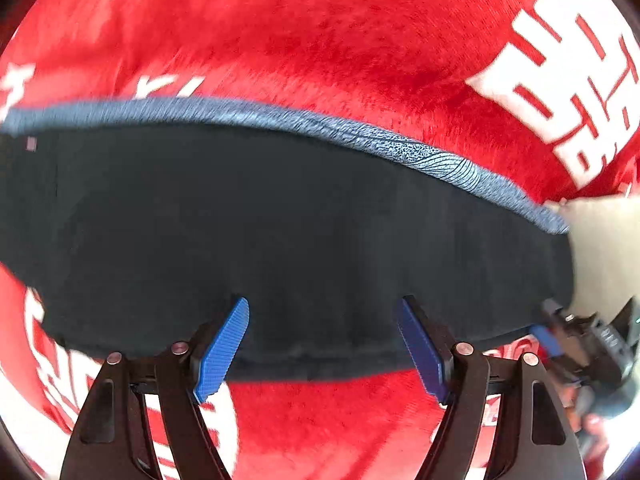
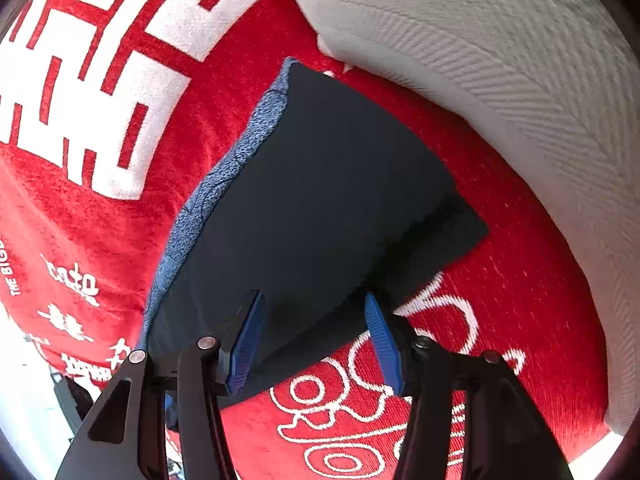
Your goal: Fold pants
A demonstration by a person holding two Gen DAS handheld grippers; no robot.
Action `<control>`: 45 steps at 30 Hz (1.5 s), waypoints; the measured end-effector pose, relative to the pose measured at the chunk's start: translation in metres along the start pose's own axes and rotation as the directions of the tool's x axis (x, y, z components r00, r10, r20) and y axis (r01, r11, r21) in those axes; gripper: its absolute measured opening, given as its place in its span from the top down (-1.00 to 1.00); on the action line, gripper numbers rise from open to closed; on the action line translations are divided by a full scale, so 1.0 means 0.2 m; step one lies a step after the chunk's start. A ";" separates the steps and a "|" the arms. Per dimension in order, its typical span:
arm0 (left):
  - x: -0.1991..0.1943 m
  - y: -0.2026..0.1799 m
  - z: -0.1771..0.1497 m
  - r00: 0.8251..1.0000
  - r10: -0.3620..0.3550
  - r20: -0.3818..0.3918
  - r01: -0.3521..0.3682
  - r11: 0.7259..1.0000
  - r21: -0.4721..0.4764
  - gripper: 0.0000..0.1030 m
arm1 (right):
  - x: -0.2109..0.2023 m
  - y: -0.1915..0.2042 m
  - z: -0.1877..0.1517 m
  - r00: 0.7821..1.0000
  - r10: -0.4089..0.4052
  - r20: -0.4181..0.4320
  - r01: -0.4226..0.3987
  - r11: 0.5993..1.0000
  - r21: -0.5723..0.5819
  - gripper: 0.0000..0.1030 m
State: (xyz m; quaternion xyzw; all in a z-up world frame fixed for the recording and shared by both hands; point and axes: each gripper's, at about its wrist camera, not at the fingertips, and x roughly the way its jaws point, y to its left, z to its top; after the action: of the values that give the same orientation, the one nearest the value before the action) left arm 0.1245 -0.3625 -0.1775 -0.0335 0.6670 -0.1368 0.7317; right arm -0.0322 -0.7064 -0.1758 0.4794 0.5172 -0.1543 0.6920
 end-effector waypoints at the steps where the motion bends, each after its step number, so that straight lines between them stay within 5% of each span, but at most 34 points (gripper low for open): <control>1: 0.03 -0.01 0.02 1.000 0.004 -0.007 -0.004 1.000 0.023 -0.51 | 0.01 -0.01 0.00 1.000 -0.002 0.004 0.002 1.000 0.010 -0.01; 2: 0.07 -0.03 0.03 1.000 0.012 -0.018 -0.011 0.999 0.045 -0.51 | 0.02 -0.01 0.02 1.000 -0.002 0.013 0.002 1.000 0.021 0.06; 4: 0.13 -0.07 0.05 0.998 0.052 -0.047 -0.048 0.996 0.079 -0.51 | 0.02 -0.02 0.06 1.000 -0.020 0.022 0.019 1.000 0.025 0.78; 12: 0.11 -0.10 -0.06 0.995 0.053 -0.086 -0.037 0.984 0.173 -0.51 | -0.10 0.03 -0.02 0.996 -0.076 0.040 0.079 0.993 -0.091 0.84; 16: 0.10 -0.10 -0.07 0.994 0.075 -0.085 -0.055 0.976 0.209 -0.51 | -0.03 -0.10 -0.02 0.998 -0.056 -0.041 0.055 0.998 -0.028 0.74; 19: 0.07 -0.13 -0.03 0.996 0.068 -0.065 -0.053 0.976 0.209 -0.51 | -0.09 -0.10 -0.04 0.990 -0.133 -0.054 0.129 0.989 -0.068 0.29; 27: 0.05 -0.27 0.11 0.997 0.072 0.013 -0.073 0.969 0.238 -0.51 | -0.22 0.24 0.04 0.981 -0.154 0.117 0.186 0.914 -0.361 0.29; 32: 0.19 -0.22 0.15 0.985 0.173 -0.014 -0.166 0.961 0.223 -0.51 | 0.03 0.22 0.25 0.958 -0.263 0.112 0.285 0.905 -0.315 0.30; 35: 0.19 -0.14 0.12 0.989 0.144 -0.011 -0.140 0.973 0.182 -0.55 | 0.09 0.19 0.29 0.963 -0.243 0.119 0.268 0.921 -0.284 0.29; 39: 0.12 -0.06 0.08 0.986 0.163 -0.018 -0.158 0.975 0.156 -0.55 | 0.05 0.26 0.21 0.959 -0.258 0.115 0.282 0.894 -0.348 -0.02; 45: -0.03 0.09 -0.04 0.983 0.181 -0.013 -0.178 0.977 0.113 -0.55 | -0.01 0.23 0.02 0.975 -0.220 0.044 0.222 0.922 -0.317 -0.06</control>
State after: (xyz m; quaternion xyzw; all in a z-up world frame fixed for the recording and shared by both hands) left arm 0.1187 -0.3431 -0.1770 0.0692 0.6669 -0.1073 0.7341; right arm 0.0019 -0.6867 -0.1507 0.2989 0.5833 -0.1472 0.7408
